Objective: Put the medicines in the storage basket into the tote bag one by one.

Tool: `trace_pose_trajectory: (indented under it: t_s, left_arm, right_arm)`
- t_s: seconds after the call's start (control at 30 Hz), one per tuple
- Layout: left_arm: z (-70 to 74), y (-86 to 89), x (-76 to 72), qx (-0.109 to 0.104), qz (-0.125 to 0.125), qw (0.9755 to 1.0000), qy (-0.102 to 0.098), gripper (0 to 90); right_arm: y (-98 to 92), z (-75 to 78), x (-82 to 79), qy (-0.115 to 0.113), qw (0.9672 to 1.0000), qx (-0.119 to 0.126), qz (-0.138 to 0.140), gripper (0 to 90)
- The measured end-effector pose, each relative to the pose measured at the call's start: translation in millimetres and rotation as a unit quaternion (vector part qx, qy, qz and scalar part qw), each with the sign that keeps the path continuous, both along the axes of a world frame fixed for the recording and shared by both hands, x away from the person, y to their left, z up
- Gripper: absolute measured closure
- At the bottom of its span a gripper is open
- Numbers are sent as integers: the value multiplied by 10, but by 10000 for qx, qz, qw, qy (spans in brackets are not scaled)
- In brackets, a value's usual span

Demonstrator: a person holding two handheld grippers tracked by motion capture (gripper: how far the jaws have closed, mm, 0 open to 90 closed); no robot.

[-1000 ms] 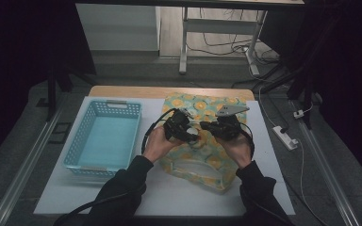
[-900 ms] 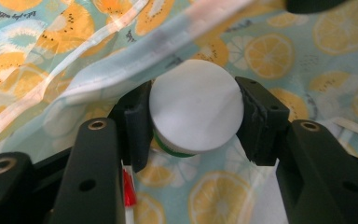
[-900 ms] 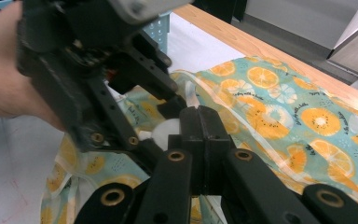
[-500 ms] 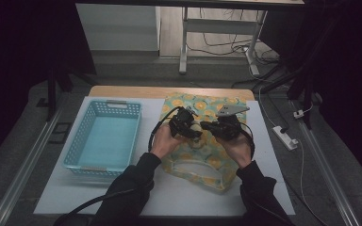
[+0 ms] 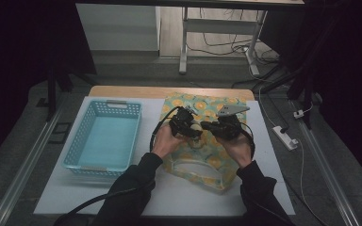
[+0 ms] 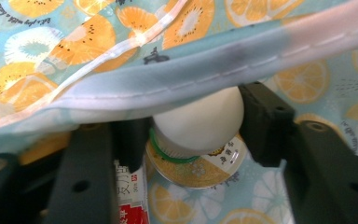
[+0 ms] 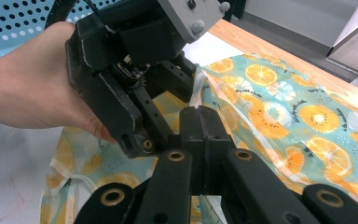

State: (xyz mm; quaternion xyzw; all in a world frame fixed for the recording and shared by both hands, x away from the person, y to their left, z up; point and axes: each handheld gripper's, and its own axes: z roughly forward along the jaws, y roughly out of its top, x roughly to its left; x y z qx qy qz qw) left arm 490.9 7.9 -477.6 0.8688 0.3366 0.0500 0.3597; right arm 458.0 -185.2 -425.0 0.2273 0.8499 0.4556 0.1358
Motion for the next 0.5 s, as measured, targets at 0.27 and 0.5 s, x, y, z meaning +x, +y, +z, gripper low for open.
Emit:
trace_pose_trajectory:
  t_s: [0.27,0.5]
  left_arm:
    - [92,33,-69,-88,-20,9999,143,283]
    - [205,109,-201,-237,-133,9995,180,203]
  right_arm:
    - [0,4,-2,2,10000,-8,2,900]
    - [8,6,-7,7,10000,-19,8,900]
